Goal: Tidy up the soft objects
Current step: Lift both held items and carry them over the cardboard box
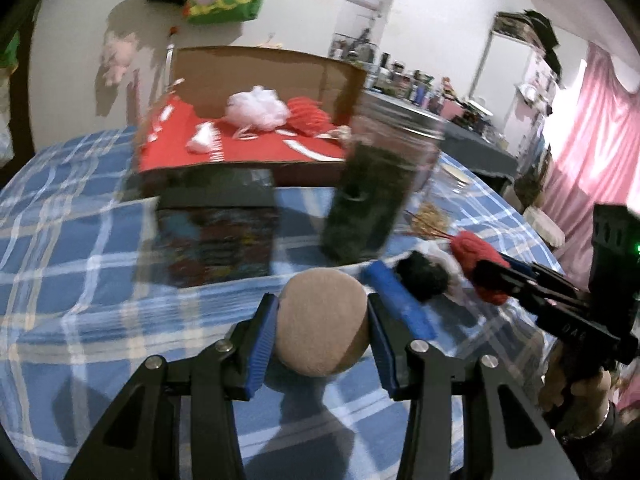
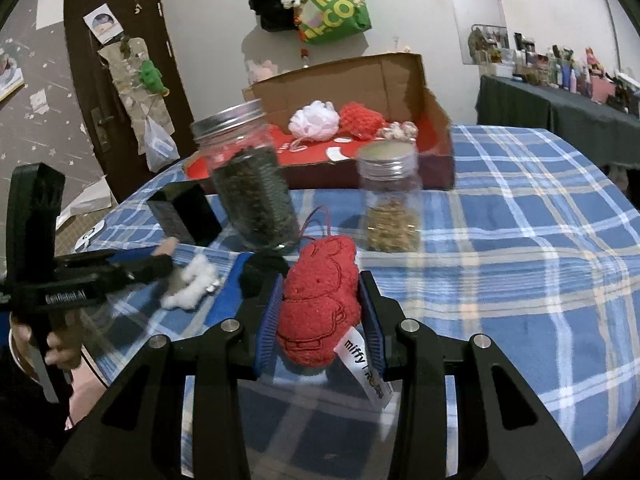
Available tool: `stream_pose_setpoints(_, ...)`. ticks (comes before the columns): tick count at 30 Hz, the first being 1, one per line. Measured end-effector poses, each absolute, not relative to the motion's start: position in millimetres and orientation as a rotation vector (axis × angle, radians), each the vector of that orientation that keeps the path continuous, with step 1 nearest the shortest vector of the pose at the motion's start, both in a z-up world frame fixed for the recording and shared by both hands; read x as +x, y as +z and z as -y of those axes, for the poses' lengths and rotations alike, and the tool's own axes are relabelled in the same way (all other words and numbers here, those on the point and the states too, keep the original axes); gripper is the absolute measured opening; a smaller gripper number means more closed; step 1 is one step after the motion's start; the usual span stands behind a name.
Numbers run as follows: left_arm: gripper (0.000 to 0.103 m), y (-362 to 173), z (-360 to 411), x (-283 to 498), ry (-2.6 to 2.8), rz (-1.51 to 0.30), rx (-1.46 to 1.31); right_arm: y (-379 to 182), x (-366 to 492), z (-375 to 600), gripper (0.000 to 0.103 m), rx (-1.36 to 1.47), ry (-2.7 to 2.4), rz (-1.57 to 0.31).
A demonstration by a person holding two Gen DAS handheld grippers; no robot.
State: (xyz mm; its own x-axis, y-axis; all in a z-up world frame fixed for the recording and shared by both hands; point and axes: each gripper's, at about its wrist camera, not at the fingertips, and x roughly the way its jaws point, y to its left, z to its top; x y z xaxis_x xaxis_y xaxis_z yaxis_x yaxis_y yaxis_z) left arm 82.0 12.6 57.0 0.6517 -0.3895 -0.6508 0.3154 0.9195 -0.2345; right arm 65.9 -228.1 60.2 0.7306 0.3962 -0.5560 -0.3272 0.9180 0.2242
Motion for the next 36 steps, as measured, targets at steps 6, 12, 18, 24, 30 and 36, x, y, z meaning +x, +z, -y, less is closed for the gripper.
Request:
stream_pose_setpoints(6, 0.047, 55.8, -45.9, 85.7, -0.340, -0.782, -0.146, 63.8, 67.8, 251.6, 0.036, 0.115, 0.368, -0.659)
stream_pose_setpoints(12, 0.047, 57.7, -70.9, 89.4, -0.269, -0.780, -0.143, 63.5, 73.8, 271.4, 0.036, 0.135, 0.347, -0.702)
stream_pose_setpoints(18, 0.047, 59.8, -90.4, 101.8, -0.214, -0.782, -0.087, 57.3, 89.6, 292.8, 0.036, 0.211, 0.336, -0.750)
stream_pose_setpoints(24, 0.047, 61.4, -102.7, 121.0, -0.218, -0.786, -0.046, 57.4, 115.4, 316.4, 0.036, 0.294, 0.340, -0.789)
stream_pose_setpoints(30, 0.047, 67.6, -102.1, 145.7, -0.311, -0.787, 0.026, 63.3, 146.1, 330.6, 0.036, 0.344, 0.394, -0.838)
stream_pose_setpoints(36, 0.047, 75.9, -104.0, 171.2, -0.363, -0.803, 0.057, 69.6, 176.8, 334.6, 0.021, 0.325, 0.406, -0.883)
